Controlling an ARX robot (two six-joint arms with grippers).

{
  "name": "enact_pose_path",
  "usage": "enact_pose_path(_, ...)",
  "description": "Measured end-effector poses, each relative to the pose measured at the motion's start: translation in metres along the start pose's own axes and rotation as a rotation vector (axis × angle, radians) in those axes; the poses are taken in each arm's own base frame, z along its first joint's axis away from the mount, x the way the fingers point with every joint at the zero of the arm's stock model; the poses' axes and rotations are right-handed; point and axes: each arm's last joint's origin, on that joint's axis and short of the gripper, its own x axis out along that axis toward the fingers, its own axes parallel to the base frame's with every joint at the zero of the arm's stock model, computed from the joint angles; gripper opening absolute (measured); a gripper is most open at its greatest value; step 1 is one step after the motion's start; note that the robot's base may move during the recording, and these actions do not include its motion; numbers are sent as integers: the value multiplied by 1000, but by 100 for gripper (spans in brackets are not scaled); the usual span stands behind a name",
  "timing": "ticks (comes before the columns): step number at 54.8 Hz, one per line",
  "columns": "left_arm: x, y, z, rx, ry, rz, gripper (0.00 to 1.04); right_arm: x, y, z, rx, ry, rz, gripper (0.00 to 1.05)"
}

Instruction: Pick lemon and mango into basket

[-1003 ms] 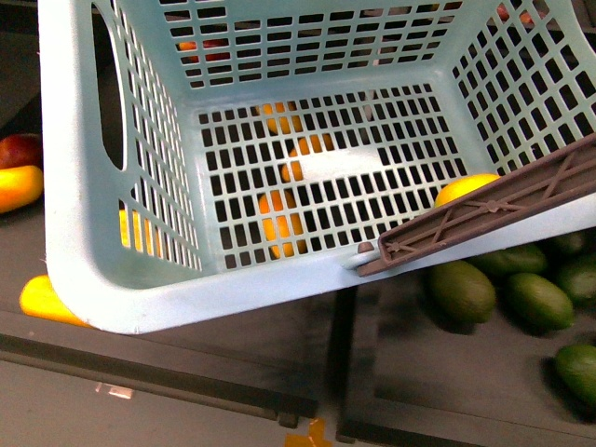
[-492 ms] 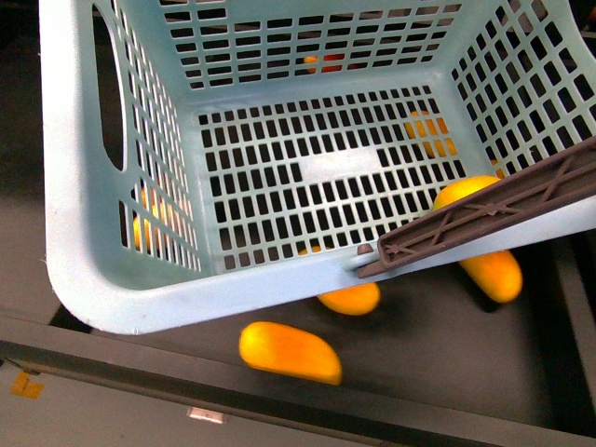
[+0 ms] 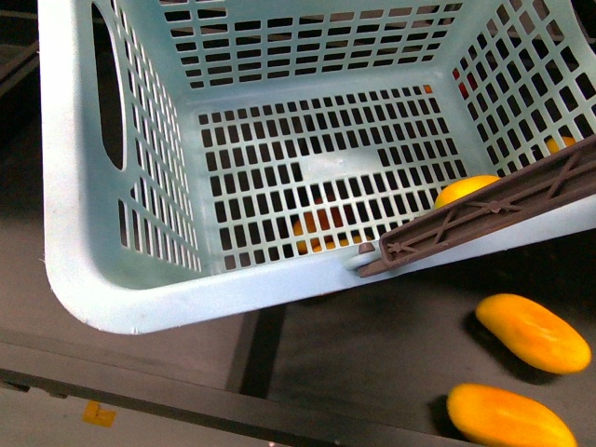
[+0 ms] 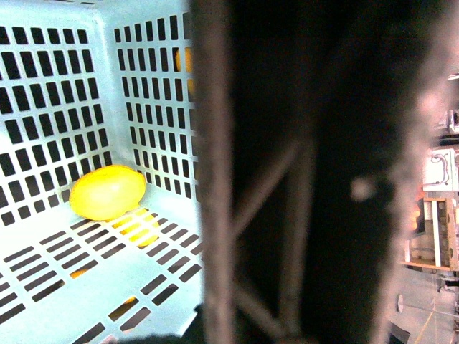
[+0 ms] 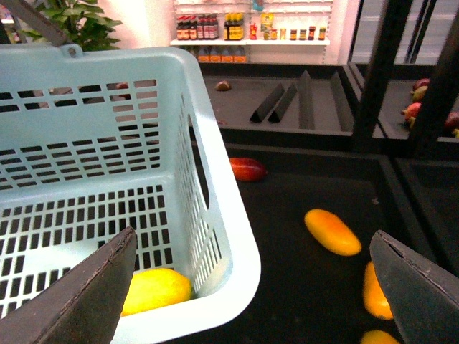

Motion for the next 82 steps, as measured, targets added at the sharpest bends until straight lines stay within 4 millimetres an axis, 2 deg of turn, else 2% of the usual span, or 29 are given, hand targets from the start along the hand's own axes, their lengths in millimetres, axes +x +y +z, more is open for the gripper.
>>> enact_pose_path(34,-2,3,5,8,-27,17,4,0,0,0,4,4,-4,96)
enact_pose_path(37,-2,3,5,3,-20,12,4,5,1,1,78,150,-145,96)
enact_pose_path(40,-1,2,3,-2,-10,5,4,8,-4,9,161,328,-392,96)
enact_pose_path(45,0,0,0,5,-3,1,4,6,-14,15,235,380,-559,96)
enact_pose_path(50,0,0,0,1,8,-6,4,8,-25,21,303,358,-608,96)
enact_pose_path(55,1,-2,-2,2,16,-11,4,19,-51,26,418,341,-666,96)
enact_pose_path(60,1,-1,-2,0,12,-8,4,36,-85,11,563,430,-785,96)
enact_pose_path(65,0,0,0,-1,-2,3,4,53,-104,-4,617,470,-851,96)
enact_pose_path(72,0,1,1,4,-11,8,4,87,-128,-25,693,505,-890,96)
enact_pose_path(77,0,0,0,1,1,0,4,116,-146,-55,787,547,-930,96)
enact_pose_path(82,0,0,0,0,5,-4,4,126,-150,-88,846,627,-981,96)
